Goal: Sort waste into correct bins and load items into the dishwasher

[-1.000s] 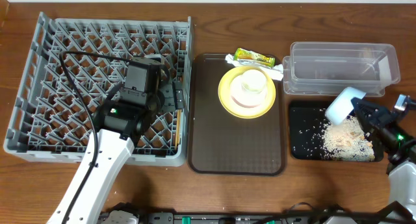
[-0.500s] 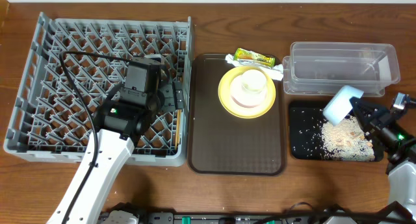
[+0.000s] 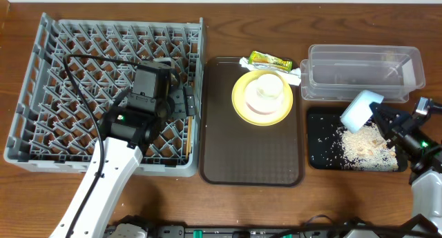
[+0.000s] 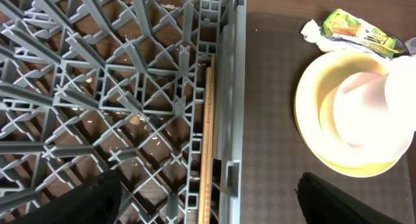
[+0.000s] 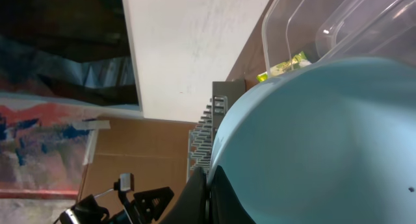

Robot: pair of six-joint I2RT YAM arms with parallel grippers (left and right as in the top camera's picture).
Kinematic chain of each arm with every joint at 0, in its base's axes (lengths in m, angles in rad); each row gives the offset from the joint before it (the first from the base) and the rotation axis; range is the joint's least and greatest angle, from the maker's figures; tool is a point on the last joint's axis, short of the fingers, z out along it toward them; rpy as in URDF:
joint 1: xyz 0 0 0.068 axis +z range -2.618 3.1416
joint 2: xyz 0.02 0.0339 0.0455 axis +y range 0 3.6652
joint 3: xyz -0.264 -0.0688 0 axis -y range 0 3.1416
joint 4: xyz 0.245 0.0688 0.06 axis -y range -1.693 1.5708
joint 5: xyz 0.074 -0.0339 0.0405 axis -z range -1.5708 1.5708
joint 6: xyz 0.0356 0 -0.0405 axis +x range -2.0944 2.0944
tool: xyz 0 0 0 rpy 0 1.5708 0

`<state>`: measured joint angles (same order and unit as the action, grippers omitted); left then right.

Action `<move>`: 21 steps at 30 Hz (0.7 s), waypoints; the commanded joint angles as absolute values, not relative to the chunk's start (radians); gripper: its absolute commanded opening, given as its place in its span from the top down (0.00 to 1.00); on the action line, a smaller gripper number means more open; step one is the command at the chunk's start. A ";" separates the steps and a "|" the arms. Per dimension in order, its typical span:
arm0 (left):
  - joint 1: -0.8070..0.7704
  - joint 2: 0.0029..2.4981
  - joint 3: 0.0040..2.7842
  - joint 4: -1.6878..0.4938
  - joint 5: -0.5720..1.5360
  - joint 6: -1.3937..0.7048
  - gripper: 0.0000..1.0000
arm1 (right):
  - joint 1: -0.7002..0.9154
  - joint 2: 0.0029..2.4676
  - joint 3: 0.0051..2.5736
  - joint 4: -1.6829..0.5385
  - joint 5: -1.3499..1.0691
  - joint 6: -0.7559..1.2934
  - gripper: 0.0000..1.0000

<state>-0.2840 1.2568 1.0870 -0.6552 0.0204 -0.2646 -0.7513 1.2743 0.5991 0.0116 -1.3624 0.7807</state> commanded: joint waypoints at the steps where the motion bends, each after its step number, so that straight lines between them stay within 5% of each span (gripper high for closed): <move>1: -0.280 1.262 1.096 -0.658 0.015 -0.263 0.11 | -0.743 1.266 0.604 0.012 -1.399 0.777 0.99; 11: -0.280 1.262 1.096 -0.658 0.015 -0.263 0.11 | -0.737 1.266 0.604 0.070 -1.336 0.773 0.99; 17: -0.280 1.262 1.096 -0.658 0.015 -0.262 0.11 | -0.673 1.250 0.607 0.136 -1.412 0.886 0.99; 21: -0.280 1.262 1.096 -0.658 0.015 -0.262 0.11 | -0.554 1.219 0.629 0.377 -1.382 1.110 0.99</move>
<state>-0.2840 1.2568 1.0870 -0.6552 0.0204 -0.2646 -0.6357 1.2648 0.6006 0.2710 -1.3781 0.9340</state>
